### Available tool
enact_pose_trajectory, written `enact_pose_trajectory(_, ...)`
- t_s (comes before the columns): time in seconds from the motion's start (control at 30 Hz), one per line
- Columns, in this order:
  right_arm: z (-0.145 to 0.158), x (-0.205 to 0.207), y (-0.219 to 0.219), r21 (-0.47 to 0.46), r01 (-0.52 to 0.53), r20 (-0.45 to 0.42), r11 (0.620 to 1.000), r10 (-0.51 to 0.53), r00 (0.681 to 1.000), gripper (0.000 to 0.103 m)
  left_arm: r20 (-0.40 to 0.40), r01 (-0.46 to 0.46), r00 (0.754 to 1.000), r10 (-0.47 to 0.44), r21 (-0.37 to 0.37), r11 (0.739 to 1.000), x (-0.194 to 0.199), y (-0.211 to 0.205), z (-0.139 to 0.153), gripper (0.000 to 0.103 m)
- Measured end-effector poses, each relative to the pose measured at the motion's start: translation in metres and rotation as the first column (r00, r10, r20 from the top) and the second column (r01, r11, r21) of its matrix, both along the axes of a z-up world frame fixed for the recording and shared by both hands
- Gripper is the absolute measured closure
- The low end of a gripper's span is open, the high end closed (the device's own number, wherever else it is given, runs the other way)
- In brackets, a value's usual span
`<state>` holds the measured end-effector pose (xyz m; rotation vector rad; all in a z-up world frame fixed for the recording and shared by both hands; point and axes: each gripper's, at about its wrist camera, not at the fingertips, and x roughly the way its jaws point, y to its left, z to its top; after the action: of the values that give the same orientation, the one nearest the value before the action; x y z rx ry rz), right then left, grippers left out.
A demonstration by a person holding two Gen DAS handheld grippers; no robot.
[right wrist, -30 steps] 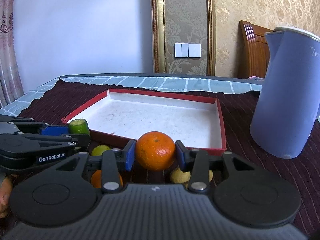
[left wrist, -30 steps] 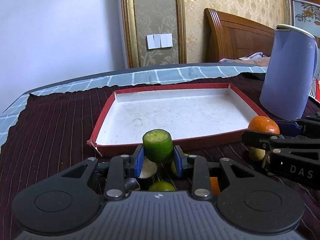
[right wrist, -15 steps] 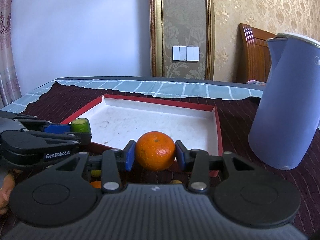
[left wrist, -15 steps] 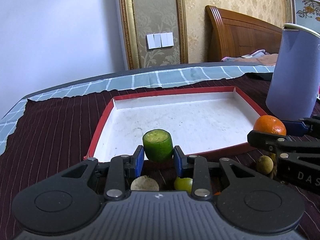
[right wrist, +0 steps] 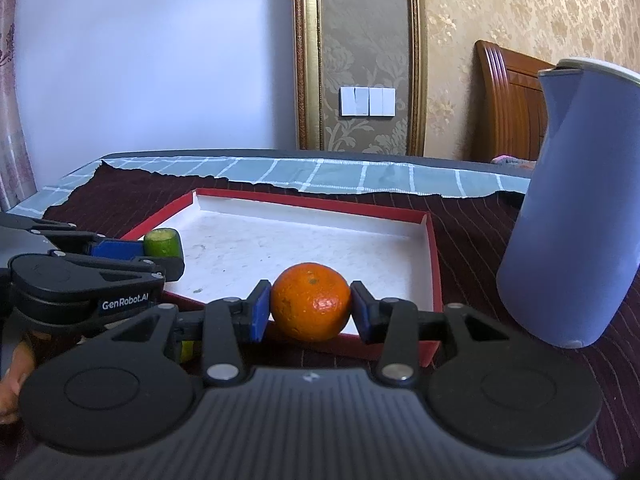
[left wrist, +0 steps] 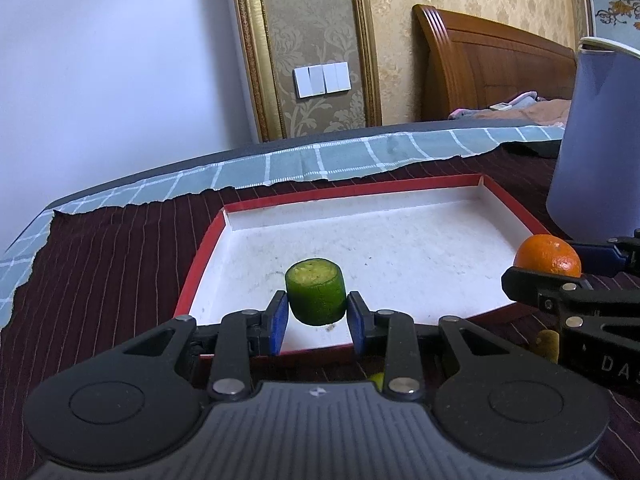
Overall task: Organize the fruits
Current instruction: 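Carry the orange in the right tool while the left tool carries the cucumber piece into the tray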
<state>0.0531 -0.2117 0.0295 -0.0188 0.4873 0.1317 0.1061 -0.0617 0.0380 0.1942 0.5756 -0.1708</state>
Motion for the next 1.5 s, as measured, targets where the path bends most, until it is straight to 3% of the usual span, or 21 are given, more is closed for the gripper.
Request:
enact_pose_trajectory(1.3,-0.014,0.114,-0.003,-0.013,0.092,-0.129,0.996,-0.093,0.987,0.063,-0.074,-0.086,0.993,0.094,0.099,0.991,0.1,-0.023,-0.022,0.072)
enact_pose_trajectory(1.37,-0.016,0.12,-0.005,-0.002,0.111,-0.14,0.994,-0.11,0.984,0.059,-0.08,-0.093,0.992,0.101,0.098,0.991,0.105,-0.023,-0.022,0.072)
enact_pose_trajectory(1.5,-0.016,0.122,-0.004,-0.032,0.138,-0.118,0.99,-0.141,0.983,0.027,-0.12,-0.096,0.988,0.102,0.05,0.994,0.113,-0.02,-0.023,0.072)
